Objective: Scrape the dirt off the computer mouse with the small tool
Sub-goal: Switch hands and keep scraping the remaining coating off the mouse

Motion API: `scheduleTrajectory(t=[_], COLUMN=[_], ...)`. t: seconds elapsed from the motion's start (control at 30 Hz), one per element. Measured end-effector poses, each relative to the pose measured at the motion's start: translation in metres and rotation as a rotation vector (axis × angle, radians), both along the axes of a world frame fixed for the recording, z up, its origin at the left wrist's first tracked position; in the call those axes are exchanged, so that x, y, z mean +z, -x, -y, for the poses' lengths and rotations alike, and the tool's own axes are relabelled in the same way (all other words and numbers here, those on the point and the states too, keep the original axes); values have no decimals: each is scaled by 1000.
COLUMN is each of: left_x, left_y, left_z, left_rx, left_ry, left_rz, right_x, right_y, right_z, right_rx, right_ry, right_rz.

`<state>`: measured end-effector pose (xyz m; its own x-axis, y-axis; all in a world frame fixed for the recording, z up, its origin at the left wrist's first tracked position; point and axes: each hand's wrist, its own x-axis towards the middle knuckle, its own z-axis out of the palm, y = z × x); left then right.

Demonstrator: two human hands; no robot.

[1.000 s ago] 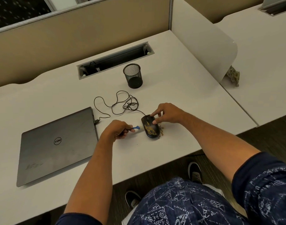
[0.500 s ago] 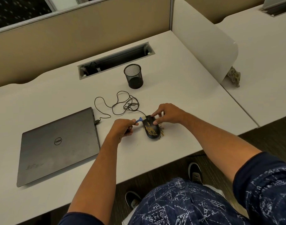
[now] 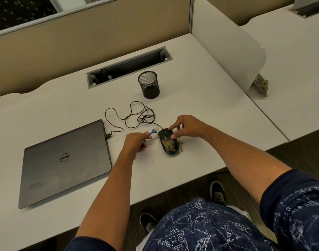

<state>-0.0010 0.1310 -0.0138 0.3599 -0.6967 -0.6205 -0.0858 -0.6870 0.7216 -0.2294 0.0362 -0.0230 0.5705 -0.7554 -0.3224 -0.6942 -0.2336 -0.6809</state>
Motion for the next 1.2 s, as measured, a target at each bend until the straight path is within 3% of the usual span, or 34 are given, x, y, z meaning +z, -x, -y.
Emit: scheduleTrajectory(t=[0.37, 0.5, 0.93, 1.2], left_x=[-11, -7, 7, 10], left_y=[-7, -3, -12, -6], left_z=[7, 7, 1, 3], left_rx=[-53, -48, -231, -166], left_ry=[-43, -6, -147, -64], left_rz=[141, 80, -27, 8], right_x=[-7, -7, -8, -6], right_y=[2, 2, 3, 2], right_z=[2, 3, 4, 4], right_rx=[-8, -16, -27, -23], right_ry=[-5, 3, 4, 4], right_rz=[25, 37, 41, 28])
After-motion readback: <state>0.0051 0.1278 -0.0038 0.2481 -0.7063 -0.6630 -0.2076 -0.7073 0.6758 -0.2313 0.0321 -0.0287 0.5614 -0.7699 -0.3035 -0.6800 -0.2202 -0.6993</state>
